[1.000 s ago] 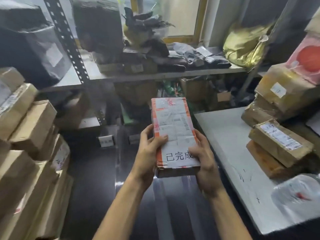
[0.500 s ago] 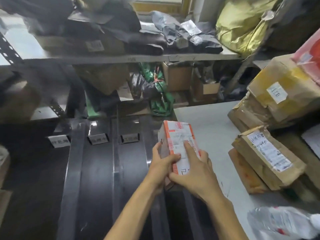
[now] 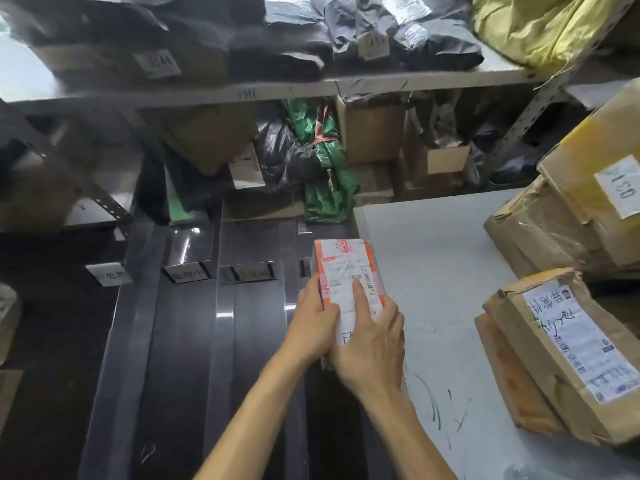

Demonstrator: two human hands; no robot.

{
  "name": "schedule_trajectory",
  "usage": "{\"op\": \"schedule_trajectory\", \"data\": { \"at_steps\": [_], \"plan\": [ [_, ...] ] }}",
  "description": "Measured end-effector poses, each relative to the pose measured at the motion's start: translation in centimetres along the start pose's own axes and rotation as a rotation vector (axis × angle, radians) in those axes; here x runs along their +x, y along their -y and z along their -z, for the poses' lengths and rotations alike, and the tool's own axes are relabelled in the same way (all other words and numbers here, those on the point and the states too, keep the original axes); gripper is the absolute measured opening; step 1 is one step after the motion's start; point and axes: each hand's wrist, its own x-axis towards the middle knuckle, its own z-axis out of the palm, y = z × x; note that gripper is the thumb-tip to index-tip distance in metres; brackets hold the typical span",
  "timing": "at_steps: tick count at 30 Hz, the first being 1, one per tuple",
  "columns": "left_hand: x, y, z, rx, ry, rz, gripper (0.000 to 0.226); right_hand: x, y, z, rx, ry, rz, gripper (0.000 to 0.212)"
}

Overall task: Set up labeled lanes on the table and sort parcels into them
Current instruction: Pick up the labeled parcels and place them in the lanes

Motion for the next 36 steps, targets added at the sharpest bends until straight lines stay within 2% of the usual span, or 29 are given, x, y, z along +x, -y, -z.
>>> {"op": "schedule_trajectory", "data": {
  "at_steps": [3,7,12,15,20,22,25,29,36],
  "plan": [
    [0.3,0.2,-0.1,-0.053,-0.135,-0.041,0.042,0.5,0.2,-1.2,-0.011,0.036,-0.028,0.108],
    [0.7,-0.4,1.1,-0.079,-0.274,-0.118,0.031,0.7,0.4,-3.7,0.008,-0.007,-0.067,0.107],
    [0.7,-0.1,2.8,-0.096,-0.329,-0.123,0.030,1.1,-0.1,-6.4,-0.038,0.076,-0.066,0.103],
    [0.4,0.7,3.4,-0.103,-0.349,-0.100,0.030,1.5,-0.3,-7.0,-0.061,0.085,-0.048,0.105],
    [-0.6,2.1,4.1,-0.126,-0.372,-0.070,0.031,1.9,-0.7,-7.3,-0.113,0.194,-0.039,0.109],
    [-1.3,2.5,4.5,-0.139,-0.388,-0.069,0.032,1.6,-1.0,-7.3,-0.078,0.217,-0.015,0.101],
    [-2.6,3.0,5.3,-0.162,-0.411,-0.078,0.033,1.5,-1.3,-6.5,0.032,0.218,-0.006,0.075],
    [-4.7,3.6,7.0,-0.176,-0.413,-0.103,0.031,0.4,0.4,-4.6,0.087,0.096,0.042,0.058],
    [-12.3,5.8,13.5,-0.216,-0.389,-0.187,0.032,-5.3,9.9,-2.7,0.346,-0.070,0.404,0.033]
  ]
}}
